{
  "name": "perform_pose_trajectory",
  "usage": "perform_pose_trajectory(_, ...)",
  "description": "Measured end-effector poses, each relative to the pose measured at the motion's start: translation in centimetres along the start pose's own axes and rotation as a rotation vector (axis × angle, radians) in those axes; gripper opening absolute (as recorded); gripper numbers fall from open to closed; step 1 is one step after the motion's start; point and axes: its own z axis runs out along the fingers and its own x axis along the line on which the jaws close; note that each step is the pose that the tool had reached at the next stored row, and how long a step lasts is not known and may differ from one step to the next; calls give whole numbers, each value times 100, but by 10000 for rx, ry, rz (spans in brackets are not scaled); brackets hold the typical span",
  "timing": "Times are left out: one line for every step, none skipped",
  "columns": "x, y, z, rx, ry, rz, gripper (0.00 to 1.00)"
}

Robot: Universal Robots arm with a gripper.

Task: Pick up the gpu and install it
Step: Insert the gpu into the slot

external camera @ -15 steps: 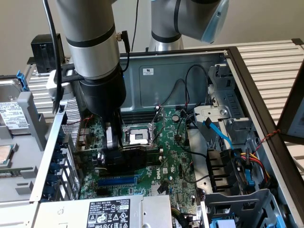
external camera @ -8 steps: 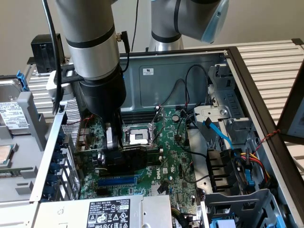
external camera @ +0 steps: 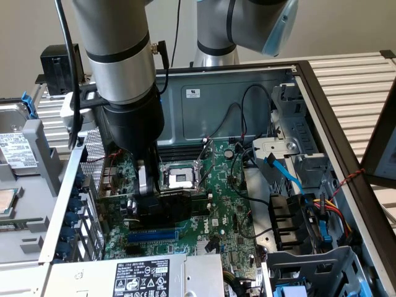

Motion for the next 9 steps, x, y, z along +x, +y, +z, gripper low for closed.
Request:
perform_pose_trajectory(0, 0, 0, 3, 0, 0, 27)
perform_pose_trajectory(0, 1, 1, 11, -2, 0, 27)
perform_pose_trajectory(0, 5, 1, 28, -3, 3, 27)
perform_pose_trajectory(-1, 11, 1, 55, -4, 3, 27)
perform_pose_trajectory(-1, 20, 0, 92, -3, 2, 27)
perform_pose_trajectory(-1, 34, -3, 134, 0, 2, 27)
perform_pose_trajectory(-1, 45, -3, 169, -1, 4, 27)
perform_pose_trajectory(-1, 56, -4, 192, -1, 4, 27)
perform_pose_trajectory(-1, 64, -5, 202, -4, 4, 27)
